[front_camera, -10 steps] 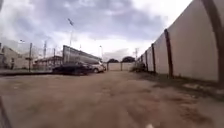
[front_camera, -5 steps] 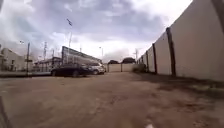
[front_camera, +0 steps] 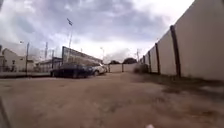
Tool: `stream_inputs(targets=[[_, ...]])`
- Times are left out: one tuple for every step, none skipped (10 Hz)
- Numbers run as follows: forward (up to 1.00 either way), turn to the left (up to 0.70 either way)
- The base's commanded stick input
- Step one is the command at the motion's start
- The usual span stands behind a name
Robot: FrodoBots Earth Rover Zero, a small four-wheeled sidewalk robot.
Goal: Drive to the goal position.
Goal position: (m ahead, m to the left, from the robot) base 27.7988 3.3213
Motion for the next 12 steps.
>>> stream_inputs(targets=[[0.7, 0.0], [0.7, 0.0], [0.7, 0.0], [0.7, 0.0], [0.7, 0.0], [0.7, 0.0], [0.7, 0.0], [0.7, 0.0], [0.7, 0.0], [0.7, 0.0], [0.7, 0.0], [0.7, 0.0]])
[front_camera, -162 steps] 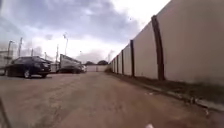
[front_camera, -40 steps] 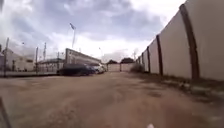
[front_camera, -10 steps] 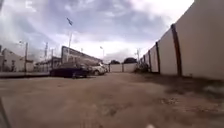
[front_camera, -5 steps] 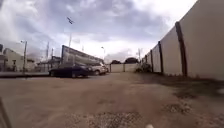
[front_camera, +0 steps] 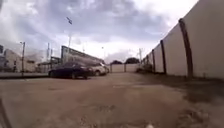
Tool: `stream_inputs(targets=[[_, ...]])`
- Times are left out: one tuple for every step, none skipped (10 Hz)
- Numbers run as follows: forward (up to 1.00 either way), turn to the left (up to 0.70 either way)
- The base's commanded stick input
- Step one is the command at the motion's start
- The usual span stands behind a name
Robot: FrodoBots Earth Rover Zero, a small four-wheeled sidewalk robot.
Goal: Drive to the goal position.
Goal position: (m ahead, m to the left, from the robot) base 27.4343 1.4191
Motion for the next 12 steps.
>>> stream_inputs(targets=[[0.7, 0.0], [0.7, 0.0], [0.7, 0.0], [0.7, 0.0], [0.7, 0.0], [0.7, 0.0], [0.7, 0.0], [0.7, 0.0], [0.7, 0.0], [0.7, 0.0], [0.7, 0.0], [0.7, 0.0]])
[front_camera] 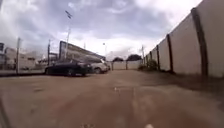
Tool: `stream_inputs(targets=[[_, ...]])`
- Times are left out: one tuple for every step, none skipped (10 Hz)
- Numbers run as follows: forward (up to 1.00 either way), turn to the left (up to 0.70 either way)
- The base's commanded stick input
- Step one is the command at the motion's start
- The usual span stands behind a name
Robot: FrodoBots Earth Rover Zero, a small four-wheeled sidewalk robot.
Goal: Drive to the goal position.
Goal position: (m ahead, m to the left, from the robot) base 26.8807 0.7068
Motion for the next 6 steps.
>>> stream_inputs(targets=[[0.7, 0.0], [0.7, 0.0], [0.7, 0.0], [0.7, 0.0], [0.7, 0.0], [0.7, 0.0]])
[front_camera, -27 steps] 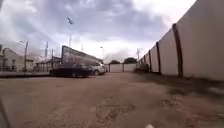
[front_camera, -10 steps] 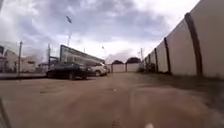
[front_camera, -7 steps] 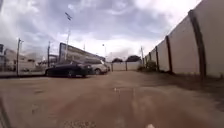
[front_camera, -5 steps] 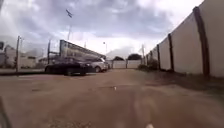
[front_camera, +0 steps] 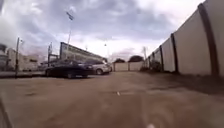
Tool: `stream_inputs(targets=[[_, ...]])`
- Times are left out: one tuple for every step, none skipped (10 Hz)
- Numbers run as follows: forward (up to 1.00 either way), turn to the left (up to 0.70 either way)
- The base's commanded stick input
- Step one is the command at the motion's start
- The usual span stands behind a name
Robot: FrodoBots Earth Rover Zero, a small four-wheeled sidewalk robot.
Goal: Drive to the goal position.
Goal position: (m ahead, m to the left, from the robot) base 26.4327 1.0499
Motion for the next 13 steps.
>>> stream_inputs(targets=[[0.7, 0.0], [0.7, 0.0], [0.7, 0.0], [0.7, 0.0], [0.7, 0.0], [0.7, 0.0], [0.7, 0.0], [0.7, 0.0], [0.7, 0.0], [0.7, 0.0], [0.7, 0.0], [0.7, 0.0], [0.7, 0.0]])
